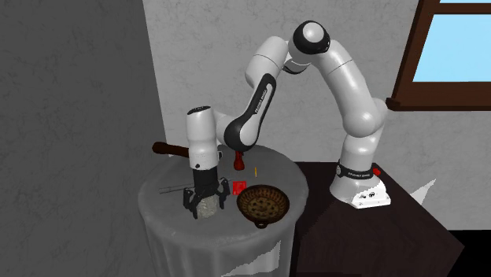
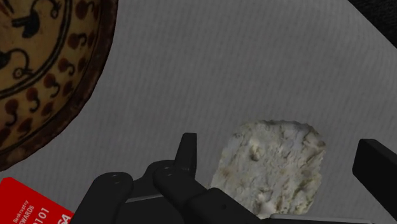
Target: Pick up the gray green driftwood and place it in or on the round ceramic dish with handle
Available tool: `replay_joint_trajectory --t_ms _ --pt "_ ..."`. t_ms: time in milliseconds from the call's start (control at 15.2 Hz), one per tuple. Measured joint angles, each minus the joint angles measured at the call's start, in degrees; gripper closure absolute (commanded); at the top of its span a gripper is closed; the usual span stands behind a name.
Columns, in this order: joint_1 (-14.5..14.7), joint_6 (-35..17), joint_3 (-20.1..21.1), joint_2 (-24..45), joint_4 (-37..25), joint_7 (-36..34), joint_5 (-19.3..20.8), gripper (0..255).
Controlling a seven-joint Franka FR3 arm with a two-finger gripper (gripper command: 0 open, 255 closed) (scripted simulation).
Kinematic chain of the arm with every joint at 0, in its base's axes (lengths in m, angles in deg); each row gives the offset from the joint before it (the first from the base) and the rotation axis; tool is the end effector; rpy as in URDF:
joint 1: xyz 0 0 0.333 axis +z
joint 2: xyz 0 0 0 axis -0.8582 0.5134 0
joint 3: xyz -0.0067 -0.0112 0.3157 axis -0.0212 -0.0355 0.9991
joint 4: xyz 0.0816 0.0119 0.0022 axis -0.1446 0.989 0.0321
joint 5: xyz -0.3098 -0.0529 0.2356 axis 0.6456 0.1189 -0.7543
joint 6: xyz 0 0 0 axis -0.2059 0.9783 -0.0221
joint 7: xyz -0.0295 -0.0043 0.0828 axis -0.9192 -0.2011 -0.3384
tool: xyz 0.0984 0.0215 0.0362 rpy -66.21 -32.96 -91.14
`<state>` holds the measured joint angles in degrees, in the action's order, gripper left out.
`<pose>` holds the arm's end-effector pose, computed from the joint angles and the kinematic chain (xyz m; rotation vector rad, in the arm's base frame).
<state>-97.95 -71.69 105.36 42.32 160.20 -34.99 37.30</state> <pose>0.5519 0.1557 0.2111 -2.6385 1.3997 0.2063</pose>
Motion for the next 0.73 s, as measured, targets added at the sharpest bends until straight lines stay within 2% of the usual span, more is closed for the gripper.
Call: replay_joint_trajectory --t_ms 66,132,726 --pt "0.0 0.0 0.0 0.0 0.0 0.0 0.0 0" --pt "0.0 0.0 0.0 0.0 0.0 0.0 0.0 255" --pt "0.0 0.2 0.1 -0.1 -0.1 0.0 -0.1 255"
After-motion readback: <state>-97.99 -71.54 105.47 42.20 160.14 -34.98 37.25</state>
